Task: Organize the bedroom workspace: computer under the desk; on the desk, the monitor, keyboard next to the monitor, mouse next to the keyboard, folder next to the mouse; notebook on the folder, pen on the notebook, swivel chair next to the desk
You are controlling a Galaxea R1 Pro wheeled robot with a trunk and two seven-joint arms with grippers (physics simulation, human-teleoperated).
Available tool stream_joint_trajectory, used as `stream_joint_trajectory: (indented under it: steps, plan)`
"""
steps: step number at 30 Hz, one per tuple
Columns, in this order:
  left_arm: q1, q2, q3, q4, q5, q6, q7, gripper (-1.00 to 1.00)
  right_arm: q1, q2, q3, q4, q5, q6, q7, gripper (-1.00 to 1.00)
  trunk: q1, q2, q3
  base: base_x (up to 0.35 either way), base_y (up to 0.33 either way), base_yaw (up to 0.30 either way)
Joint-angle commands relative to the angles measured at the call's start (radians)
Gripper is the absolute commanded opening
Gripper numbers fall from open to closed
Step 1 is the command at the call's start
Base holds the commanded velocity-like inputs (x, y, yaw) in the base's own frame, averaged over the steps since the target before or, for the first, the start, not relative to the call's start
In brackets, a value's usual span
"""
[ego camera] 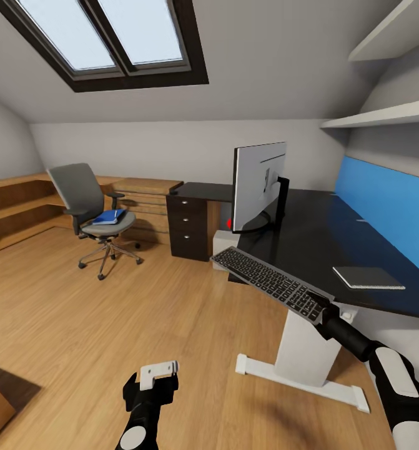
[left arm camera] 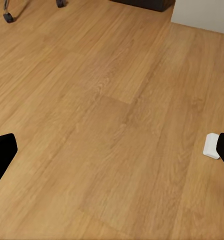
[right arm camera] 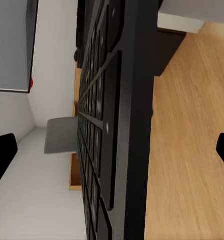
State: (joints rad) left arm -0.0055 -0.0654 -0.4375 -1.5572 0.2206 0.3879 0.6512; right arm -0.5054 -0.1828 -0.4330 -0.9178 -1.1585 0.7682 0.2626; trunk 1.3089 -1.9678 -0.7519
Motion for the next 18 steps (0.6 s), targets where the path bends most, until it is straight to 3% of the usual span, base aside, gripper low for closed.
stream_joint_trajectory:
  steps: [1,5,6,18]
  plan:
    - [-0.001,0.0,-0.001,-0.001,0.006,0.003,0.007,1.0,-0.001,0.0,-0.003,0.0,0.003,0.006,0.004,1.0,0.0,0.0,-0.001,0.0,0.0,0.0]
    - [-0.001,0.0,-0.001,-0.001,0.006,0.004,0.007,1.0,-0.001,0.0,-0.003,0.0,0.004,0.006,0.004,1.0,0.0,0.0,-0.001,0.0,0.0,0.0]
    - [-0.001,0.0,-0.001,-0.001,0.006,0.004,0.007,1.0,-0.001,0.0,-0.003,0.0,0.004,0.007,0.004,-1.0,0.0,0.0,-0.001,0.0,0.0,0.0]
    - [-0.001,-0.002,-0.001,-0.001,0.006,0.005,0.007,1.0,-0.001,0.0,-0.003,-0.001,0.004,0.019,0.004,-1.0,0.0,0.0,-0.001,0.0,0.0,0.0]
